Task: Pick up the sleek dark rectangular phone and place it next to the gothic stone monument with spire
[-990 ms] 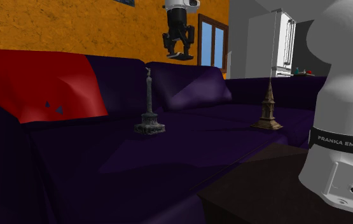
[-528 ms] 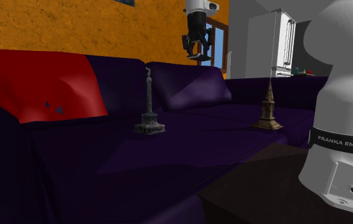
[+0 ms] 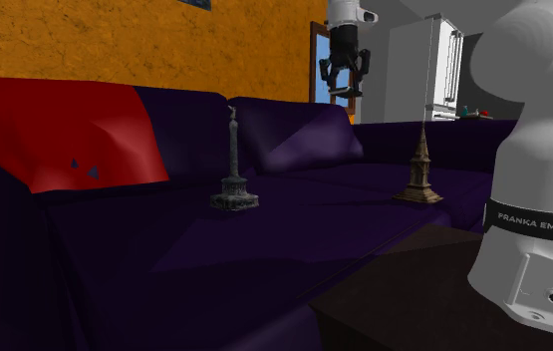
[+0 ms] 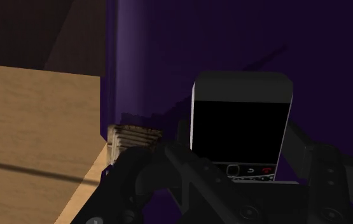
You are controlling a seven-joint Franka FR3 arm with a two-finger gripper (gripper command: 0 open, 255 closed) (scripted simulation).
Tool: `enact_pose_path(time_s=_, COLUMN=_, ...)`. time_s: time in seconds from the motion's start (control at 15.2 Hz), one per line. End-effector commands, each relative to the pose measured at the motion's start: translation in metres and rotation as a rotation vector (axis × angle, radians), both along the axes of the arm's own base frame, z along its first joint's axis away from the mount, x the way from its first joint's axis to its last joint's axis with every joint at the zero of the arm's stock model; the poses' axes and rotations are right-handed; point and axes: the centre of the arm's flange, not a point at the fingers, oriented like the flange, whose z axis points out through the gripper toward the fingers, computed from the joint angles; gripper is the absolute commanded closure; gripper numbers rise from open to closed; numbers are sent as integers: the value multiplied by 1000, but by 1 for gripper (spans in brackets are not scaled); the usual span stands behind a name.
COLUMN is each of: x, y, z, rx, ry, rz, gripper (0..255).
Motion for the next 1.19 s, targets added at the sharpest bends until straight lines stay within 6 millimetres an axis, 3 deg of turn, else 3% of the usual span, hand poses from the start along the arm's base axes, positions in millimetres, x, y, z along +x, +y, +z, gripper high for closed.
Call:
enact_pose_path(time_s=0.0, x=-8, y=-24, z=-1, rx=0, ry=0, rz=1, gripper=255)
enact_pose_path(time_s=0.4, x=-39, y=-97, z=-1, rx=0, ry=0, rz=1, gripper=255)
enact_pose_path(time_s=0.46, x=-47, y=-117, z=-1, rx=0, ry=0, rz=1, gripper=255)
enact_pose_path(time_s=1.12, x=-47, y=-117, z=-54, rx=0, ry=0, rz=1, gripper=255)
